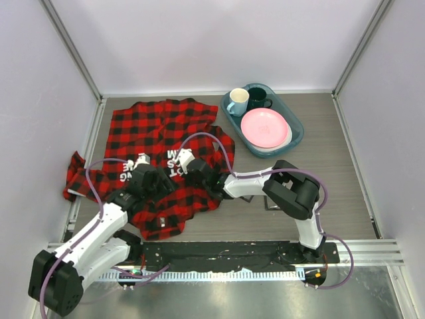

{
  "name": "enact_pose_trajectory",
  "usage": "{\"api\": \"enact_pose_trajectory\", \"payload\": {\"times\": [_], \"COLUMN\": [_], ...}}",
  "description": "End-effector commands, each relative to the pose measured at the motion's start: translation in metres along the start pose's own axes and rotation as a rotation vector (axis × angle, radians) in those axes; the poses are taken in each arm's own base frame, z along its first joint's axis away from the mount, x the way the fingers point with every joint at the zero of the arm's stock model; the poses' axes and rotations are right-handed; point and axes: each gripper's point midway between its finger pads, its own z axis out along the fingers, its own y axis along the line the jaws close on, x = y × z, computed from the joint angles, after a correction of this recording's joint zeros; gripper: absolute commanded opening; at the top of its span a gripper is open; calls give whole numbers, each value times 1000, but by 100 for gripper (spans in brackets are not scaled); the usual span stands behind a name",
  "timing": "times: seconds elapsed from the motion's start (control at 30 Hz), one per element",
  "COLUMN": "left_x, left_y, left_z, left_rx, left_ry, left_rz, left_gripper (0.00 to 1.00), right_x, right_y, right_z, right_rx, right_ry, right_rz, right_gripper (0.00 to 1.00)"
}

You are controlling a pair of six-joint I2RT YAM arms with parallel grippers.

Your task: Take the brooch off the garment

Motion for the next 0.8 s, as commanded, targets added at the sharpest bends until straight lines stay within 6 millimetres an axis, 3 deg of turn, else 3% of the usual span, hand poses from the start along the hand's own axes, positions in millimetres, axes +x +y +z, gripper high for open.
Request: {"api": "enact_pose_trajectory", "payload": {"times": [0.0,0.3,0.47,0.63,0.77], "left_x": [-25,-30,-33,-42,-46], "left_y": [-28,-37,-54,-63,-71], "left_z": [-2,15,29,42,46], "left_rx": [71,79,125,104,142], "left_ry": [-74,-71,-56,-43,-40], "left_rz": [1,30,27,70,69], "left_gripper": [57,58,54,53,51], "right_x": [-16,-26,-21,-10,-17], "right_y": [-7,-4,-4,-16,-35], "right_z": [4,-5,-7,-11,-20], "right_rx": [48,27,14,10,8], "right_ry": [-33,-66,-66,-62,-113], "right_rz": [3,70,182,302,381], "right_gripper": [17,1,1,1,1]}}
